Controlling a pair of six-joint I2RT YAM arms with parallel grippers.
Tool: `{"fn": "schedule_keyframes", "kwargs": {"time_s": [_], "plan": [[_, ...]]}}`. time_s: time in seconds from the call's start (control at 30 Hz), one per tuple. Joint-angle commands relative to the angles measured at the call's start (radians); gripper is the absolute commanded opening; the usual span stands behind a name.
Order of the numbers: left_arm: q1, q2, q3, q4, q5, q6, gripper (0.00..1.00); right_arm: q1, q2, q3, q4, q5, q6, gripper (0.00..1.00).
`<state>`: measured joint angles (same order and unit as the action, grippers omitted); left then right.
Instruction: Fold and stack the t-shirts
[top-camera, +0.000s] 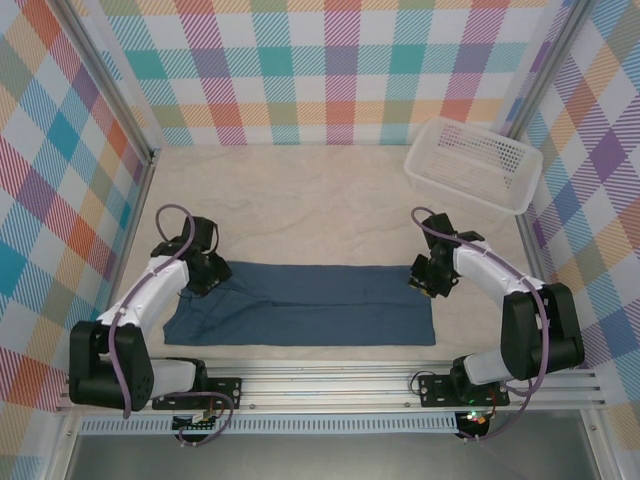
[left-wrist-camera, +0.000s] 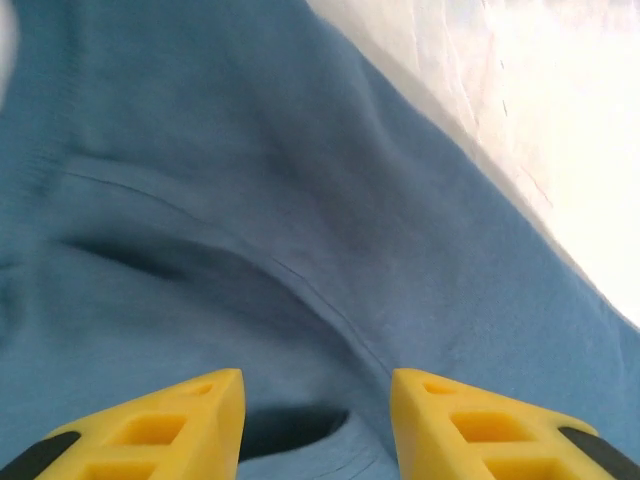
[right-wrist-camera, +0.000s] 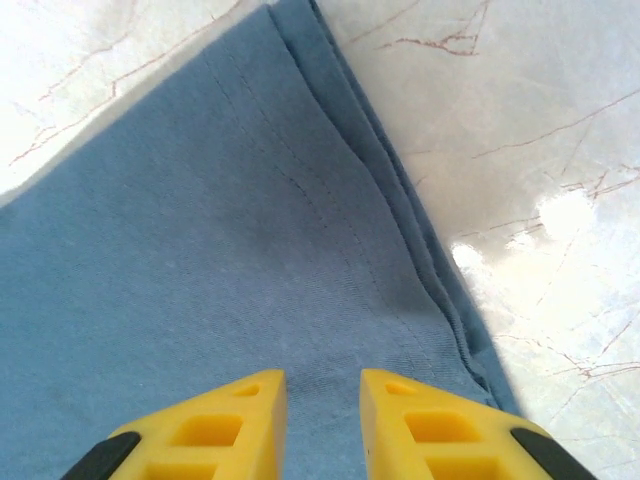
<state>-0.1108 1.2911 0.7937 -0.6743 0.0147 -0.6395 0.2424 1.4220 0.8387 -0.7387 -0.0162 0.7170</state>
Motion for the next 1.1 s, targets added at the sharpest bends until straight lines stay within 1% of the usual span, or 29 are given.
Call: {"fn": "schedule_keyframes", "kwargs": {"time_s": [0.0, 0.1, 0.17, 0.23, 0.33, 0.53, 0.67, 0.87, 0.97, 1.07], "plan": [[-0.016, 0.04, -0.018, 0.12, 0.131, 0.003, 0.4, 0.001, -0.014, 0.026, -0.031, 0.0, -0.021, 0.26], [-0.022, 0.057, -0.033, 0.123, 0.146, 0.023, 0.39, 0.001, -0.024, 0.023, -0.03, 0.001, -0.015, 0.26], [-0.026, 0.057, -0.049, 0.126, 0.167, 0.03, 0.36, 0.001, -0.028, 0.019, -0.03, -0.002, -0.011, 0.26], [-0.03, 0.055, -0.054, 0.104, 0.164, 0.041, 0.34, 0.003, -0.029, 0.014, -0.029, -0.004, -0.008, 0.25], [-0.032, 0.015, -0.069, 0.074, 0.177, 0.05, 0.31, 0.001, -0.032, 0.015, -0.029, -0.003, -0.007, 0.25], [-0.053, -0.108, -0.106, -0.006, 0.218, 0.037, 0.29, 0.001, -0.037, 0.017, -0.031, 0.002, -0.005, 0.24], [-0.069, -0.201, -0.166, -0.033, 0.253, -0.017, 0.3, 0.001, -0.034, 0.012, -0.024, -0.003, -0.002, 0.24], [-0.126, -0.261, -0.272, -0.033, 0.295, -0.105, 0.29, 0.003, -0.038, 0.008, -0.024, -0.008, 0.003, 0.23], [-0.185, -0.301, -0.274, -0.044, 0.315, -0.147, 0.29, 0.001, -0.046, 0.011, -0.028, -0.002, 0.0, 0.23], [-0.207, -0.331, -0.258, -0.099, 0.319, -0.164, 0.28, 0.001, -0.052, 0.011, -0.033, 0.003, -0.001, 0.23]]}}
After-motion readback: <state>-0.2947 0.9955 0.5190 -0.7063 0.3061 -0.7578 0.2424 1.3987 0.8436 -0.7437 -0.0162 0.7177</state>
